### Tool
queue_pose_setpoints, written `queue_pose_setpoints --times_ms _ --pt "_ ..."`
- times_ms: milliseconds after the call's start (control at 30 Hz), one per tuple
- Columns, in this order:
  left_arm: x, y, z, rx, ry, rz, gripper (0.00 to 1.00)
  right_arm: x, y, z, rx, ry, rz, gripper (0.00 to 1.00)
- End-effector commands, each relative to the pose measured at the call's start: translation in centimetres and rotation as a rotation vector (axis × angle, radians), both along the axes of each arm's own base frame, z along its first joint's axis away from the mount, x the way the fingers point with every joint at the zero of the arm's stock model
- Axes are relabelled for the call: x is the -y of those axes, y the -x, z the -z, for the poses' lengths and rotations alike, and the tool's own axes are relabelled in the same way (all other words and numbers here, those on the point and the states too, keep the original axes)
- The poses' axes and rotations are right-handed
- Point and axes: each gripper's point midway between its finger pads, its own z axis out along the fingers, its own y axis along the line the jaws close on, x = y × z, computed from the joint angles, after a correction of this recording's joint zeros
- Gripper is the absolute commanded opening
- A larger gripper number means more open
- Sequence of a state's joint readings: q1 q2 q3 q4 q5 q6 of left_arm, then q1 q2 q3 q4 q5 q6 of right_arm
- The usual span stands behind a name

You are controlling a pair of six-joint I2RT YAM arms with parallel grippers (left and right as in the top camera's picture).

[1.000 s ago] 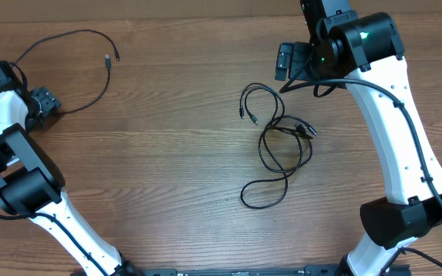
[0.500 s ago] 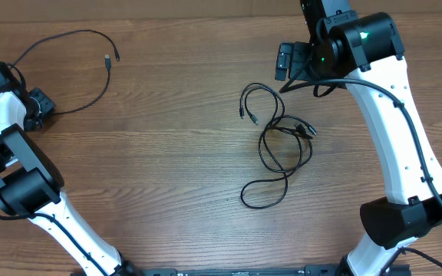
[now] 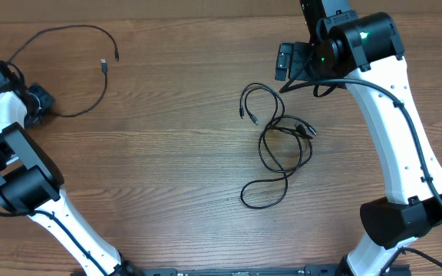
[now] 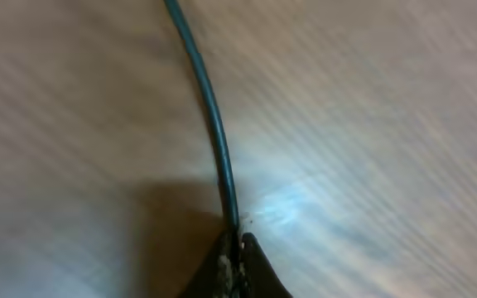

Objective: Untangle cables

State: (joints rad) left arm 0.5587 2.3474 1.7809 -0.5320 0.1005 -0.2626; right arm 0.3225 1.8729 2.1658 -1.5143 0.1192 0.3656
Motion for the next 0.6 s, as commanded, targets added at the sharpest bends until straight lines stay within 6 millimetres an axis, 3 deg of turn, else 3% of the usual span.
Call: queue_pose_setpoints --times_ms 0,67,100,133,233,333,367,400,433,533,567 --pt "4.3 -1.9 3.6 0.055 0.235 0.106 0.04 0.3 0.1 -1.1 0.033 0.000 0.007 1.00" --pt "4.2 -4.2 0.6 0.154 0.262 0.127 0.04 0.3 0.1 -1.1 0.033 0.000 0.007 1.00" --pt "4.2 -6.6 -3.2 0.263 0.307 0.131 0.04 0.3 0.1 -1.1 0.033 0.000 0.007 1.00" --pt "4.1 -8.0 -5.7 0.327 0.336 0.121 0.04 0.3 0.1 -1.1 0.033 0.000 0.007 1.00" --pt "3.0 -10.1 -10.9 0.436 0.345 0.082 0.04 0.3 0.1 -1.1 0.033 0.000 0.007 1.00" --pt "2.2 -10.9 -14.4 0.497 0.317 0.082 0.04 0.3 0.1 -1.1 0.033 0.000 0.007 1.00" --pt "2.0 -10.7 -14.7 0.483 0.305 0.074 0.17 0.3 0.1 -1.1 0.033 0.000 0.007 1.00" --pt "2.1 -10.4 -14.2 0.460 0.309 0.064 0.36 0.3 0.1 -1.1 0.033 0.000 0.007 1.00" --pt "2.2 -9.9 -13.6 0.430 0.312 0.056 0.44 0.3 0.1 -1.1 0.033 0.000 0.007 1.00" --pt "3.8 -8.2 -10.6 0.288 0.293 0.115 0.45 0.3 0.1 -1.1 0.033 0.000 0.007 1.00" --pt "4.5 -7.5 -9.4 0.229 0.268 0.153 0.50 0.3 0.1 -1.1 0.033 0.000 0.007 1.00"
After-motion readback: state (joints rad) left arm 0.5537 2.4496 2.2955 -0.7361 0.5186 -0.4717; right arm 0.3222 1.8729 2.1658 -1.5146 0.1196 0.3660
